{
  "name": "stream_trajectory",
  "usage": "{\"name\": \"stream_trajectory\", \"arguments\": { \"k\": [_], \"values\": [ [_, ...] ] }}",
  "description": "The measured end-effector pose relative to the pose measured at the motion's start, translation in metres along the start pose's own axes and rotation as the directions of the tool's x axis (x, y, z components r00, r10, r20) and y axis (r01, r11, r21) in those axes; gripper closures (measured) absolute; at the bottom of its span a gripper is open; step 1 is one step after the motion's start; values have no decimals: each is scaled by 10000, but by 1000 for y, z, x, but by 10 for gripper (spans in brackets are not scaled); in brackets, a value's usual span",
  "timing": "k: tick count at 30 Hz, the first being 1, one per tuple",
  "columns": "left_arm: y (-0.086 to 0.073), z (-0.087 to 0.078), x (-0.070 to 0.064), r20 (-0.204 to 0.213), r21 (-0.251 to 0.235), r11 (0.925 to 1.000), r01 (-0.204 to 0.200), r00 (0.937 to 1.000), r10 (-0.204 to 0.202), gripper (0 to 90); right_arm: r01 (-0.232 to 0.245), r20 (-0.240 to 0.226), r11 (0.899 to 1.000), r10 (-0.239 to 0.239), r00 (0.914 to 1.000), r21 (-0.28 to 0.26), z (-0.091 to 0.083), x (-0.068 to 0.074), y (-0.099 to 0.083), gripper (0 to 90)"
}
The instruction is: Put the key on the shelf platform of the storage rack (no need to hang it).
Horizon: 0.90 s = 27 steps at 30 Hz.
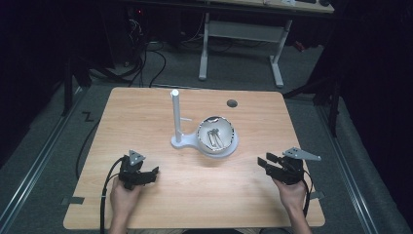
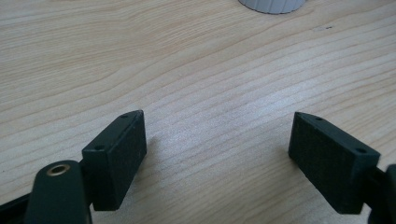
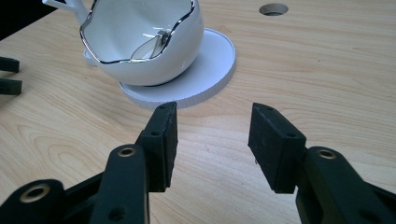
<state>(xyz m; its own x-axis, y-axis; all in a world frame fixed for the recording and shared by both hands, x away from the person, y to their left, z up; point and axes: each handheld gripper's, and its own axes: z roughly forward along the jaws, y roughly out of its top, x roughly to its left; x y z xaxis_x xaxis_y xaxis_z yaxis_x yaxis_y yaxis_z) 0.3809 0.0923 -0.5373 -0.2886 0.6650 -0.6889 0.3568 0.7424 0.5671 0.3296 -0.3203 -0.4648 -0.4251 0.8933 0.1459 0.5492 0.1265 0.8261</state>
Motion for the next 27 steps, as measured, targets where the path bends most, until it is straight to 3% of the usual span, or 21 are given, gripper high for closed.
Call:
{"name": "stream_trajectory", "arguments": {
  "k": [27],
  "values": [
    [0,0,0,-9,0,10000,18,10000,-18,195,23,-206,9994,-16,9998,346,14,8,-21,527]
  ]
}}
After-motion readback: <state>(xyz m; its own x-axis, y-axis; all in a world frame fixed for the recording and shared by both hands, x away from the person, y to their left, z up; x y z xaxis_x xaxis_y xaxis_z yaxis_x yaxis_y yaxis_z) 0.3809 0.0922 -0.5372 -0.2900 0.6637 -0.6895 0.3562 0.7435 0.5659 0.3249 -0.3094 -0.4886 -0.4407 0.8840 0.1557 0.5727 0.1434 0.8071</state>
